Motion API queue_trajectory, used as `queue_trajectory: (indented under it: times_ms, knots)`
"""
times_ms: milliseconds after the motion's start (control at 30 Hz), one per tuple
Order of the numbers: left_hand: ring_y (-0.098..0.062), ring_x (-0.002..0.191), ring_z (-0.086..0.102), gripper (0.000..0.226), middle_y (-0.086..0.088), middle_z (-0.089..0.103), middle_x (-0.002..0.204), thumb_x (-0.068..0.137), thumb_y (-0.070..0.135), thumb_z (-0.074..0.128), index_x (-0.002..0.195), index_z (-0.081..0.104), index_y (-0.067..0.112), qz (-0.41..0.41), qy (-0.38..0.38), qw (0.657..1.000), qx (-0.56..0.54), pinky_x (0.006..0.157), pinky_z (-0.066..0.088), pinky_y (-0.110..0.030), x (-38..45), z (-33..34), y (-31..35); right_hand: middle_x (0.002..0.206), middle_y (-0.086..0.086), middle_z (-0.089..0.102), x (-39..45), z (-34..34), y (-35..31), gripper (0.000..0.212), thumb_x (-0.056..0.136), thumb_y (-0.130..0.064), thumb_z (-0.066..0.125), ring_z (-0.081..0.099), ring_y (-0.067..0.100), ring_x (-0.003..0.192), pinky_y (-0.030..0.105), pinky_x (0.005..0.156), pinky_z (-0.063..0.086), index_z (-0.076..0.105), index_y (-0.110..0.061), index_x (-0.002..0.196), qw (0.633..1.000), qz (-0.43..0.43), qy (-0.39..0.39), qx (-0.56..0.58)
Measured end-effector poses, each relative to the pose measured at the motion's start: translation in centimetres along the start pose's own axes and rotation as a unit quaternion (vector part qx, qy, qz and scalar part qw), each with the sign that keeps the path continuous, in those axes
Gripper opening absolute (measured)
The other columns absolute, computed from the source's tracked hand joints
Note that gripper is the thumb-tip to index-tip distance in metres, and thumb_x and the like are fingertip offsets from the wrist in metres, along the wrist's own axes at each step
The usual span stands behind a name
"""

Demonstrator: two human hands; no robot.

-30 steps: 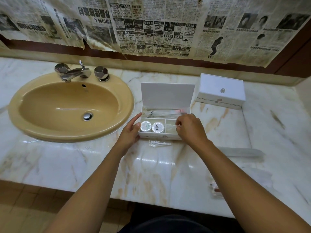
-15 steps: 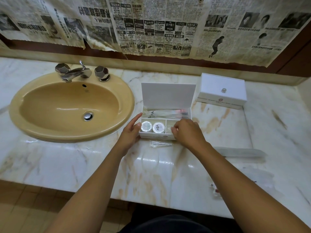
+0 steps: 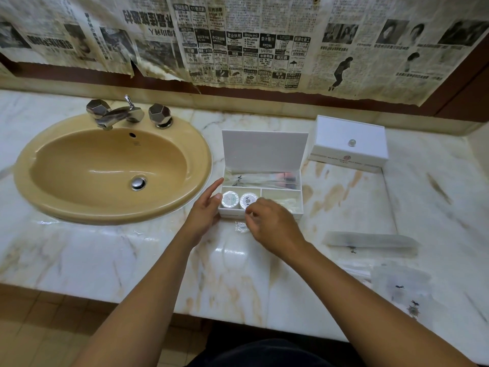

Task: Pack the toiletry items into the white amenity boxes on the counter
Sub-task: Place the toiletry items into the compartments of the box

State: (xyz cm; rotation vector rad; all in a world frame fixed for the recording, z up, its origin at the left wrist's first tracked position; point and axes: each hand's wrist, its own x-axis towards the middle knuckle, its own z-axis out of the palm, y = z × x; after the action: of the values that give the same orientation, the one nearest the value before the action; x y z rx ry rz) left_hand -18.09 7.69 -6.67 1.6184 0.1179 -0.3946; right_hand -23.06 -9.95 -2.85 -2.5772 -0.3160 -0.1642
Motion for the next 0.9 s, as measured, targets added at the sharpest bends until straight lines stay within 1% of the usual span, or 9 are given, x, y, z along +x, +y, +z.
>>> queue_trajectory:
  times_ms: [133,300,367,433,533,633,733,833,900]
  knots:
    - [-0.012,0.094,0.041,0.038,0.018,0.044,0.087,0.104,0.029,0.045,0.119,0.055,0.063,-0.003,0.001,1.0,-0.004,0.074,0.041,-0.023,0.0,0.0,0.1,0.113,0.002,0.064,-0.8,1.8,0.4,0.024,0.09,-0.02,0.052,0.058,0.026,0.105,0.034,0.081,0.047,0.066,-0.016,0.108,0.988,0.049,-0.143,-0.036]
    - [-0.016,0.097,0.04,0.038,0.018,0.043,0.087,0.104,0.029,0.044,0.12,0.055,0.062,-0.002,0.002,1.0,-0.008,0.073,0.039,-0.024,0.1,0.0,0.0,0.119,0.007,0.057,-1.4,3.1,1.1,0.027,0.085,-0.007,0.052,0.05,0.027,0.113,0.033,0.078,0.044,0.062,-0.009,0.109,0.981,0.028,-0.168,-0.098]
    - [-0.016,0.098,0.039,0.039,0.018,0.042,0.086,0.104,0.028,0.044,0.12,0.054,0.062,-0.002,0.003,1.0,-0.007,0.073,0.039,-0.024,0.1,0.1,0.0,0.111,0.01,0.06,-1.6,3.2,1.1,0.023,0.08,-0.001,0.056,0.052,0.03,0.108,0.032,0.071,0.041,0.064,-0.007,0.1,0.981,0.015,-0.162,-0.111]
    - [-0.015,0.098,0.039,0.039,0.018,0.042,0.086,0.104,0.029,0.045,0.12,0.054,0.063,-0.005,0.004,1.0,-0.004,0.073,0.04,-0.023,0.1,0.1,0.0,0.094,0.01,0.062,-1.8,3.4,1.0,0.016,0.07,0.003,0.064,0.058,0.032,0.095,0.03,0.06,0.036,0.065,-0.008,0.082,0.981,0.008,-0.152,-0.117]
    - [-0.01,0.09,0.041,0.038,0.019,0.042,0.085,0.104,0.029,0.045,0.119,0.054,0.063,-0.007,0.003,1.0,-0.002,0.073,0.04,-0.021,0.1,0.0,0.0,0.069,0.008,0.06,-2.0,3.6,1.0,0.027,0.044,0.007,0.075,0.062,0.031,0.07,0.023,0.05,0.029,0.059,-0.01,0.057,0.978,0.009,-0.157,-0.14]
    - [-0.006,0.085,0.042,0.037,0.019,0.042,0.085,0.104,0.029,0.045,0.12,0.054,0.062,-0.007,0.002,1.0,-0.004,0.072,0.041,-0.02,0.0,0.0,0.0,0.057,0.003,0.055,-2.1,3.7,1.0,0.036,0.032,0.004,0.081,0.059,0.025,0.057,0.02,0.049,0.024,0.053,-0.013,0.048,0.979,0.023,-0.151,-0.137]
    - [-0.013,0.095,0.042,0.037,0.017,0.043,0.087,0.104,0.03,0.045,0.119,0.054,0.063,-0.008,0.001,1.0,-0.002,0.075,0.041,-0.023,0.1,0.0,-0.1,0.064,0.006,0.058,-2.1,3.4,0.9,0.026,0.047,0.006,0.077,0.06,0.028,0.066,0.023,0.053,0.026,0.057,-0.01,0.056,0.979,0.021,-0.155,-0.127]
    - [-0.016,0.096,0.041,0.038,0.006,0.044,0.097,0.103,0.031,0.045,0.12,0.054,0.064,-0.007,-0.003,1.0,-0.001,0.078,0.04,-0.026,0.1,-0.1,-0.2,0.091,0.011,0.062,-2.1,3.3,1.0,0.016,0.074,0.007,0.057,0.056,0.031,0.09,0.029,0.062,0.029,0.063,-0.005,0.081,0.984,0.024,-0.142,-0.101]
    - [-0.016,0.097,0.04,0.038,0.005,0.044,0.098,0.103,0.031,0.045,0.119,0.054,0.064,-0.008,-0.004,1.0,-0.003,0.077,0.04,-0.026,0.1,-0.1,-0.1,0.099,0.011,0.06,-2.1,3.0,1.0,0.016,0.081,0.004,0.052,0.053,0.03,0.094,0.029,0.064,0.028,0.062,-0.005,0.089,0.986,0.036,-0.14,-0.088]
